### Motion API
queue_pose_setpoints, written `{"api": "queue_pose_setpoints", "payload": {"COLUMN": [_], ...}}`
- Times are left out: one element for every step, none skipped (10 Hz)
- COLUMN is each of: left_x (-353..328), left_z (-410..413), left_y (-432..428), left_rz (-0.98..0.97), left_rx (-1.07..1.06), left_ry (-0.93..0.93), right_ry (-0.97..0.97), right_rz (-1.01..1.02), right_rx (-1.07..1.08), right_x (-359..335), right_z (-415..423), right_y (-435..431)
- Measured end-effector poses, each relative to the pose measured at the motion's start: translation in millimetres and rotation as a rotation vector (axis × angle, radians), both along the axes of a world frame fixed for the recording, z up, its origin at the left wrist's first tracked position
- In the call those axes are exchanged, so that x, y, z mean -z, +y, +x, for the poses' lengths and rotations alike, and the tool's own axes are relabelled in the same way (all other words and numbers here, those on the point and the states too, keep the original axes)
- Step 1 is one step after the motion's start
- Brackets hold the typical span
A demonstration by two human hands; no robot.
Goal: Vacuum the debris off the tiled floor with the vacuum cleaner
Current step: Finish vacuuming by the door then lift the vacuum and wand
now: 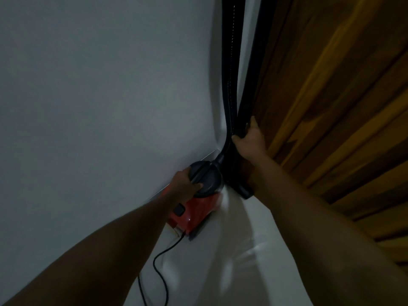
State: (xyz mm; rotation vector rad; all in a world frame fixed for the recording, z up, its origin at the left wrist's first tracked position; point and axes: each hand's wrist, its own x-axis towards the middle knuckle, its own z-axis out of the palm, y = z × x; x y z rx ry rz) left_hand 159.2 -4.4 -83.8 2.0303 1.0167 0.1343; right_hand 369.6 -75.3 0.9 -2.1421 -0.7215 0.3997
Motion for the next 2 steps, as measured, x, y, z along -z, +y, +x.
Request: {"api": "queue_pose_setpoints", "payload": {"left_x": [-22, -51], "left_z": [-7, -20], "left_y": [-8, -19], "left_rz": [0.009, -0.021], "left_rx": [0.000, 0.012], "left_ry": [-0.055, -0.108], "right_ry": [0.061, 0.082], "right_rz": [0.048, 0.093], "right_rx": [0.005, 0.038], "right_x": [-7, -11], "right_z": [-19, -45], "right_y": [-20, -49]}}
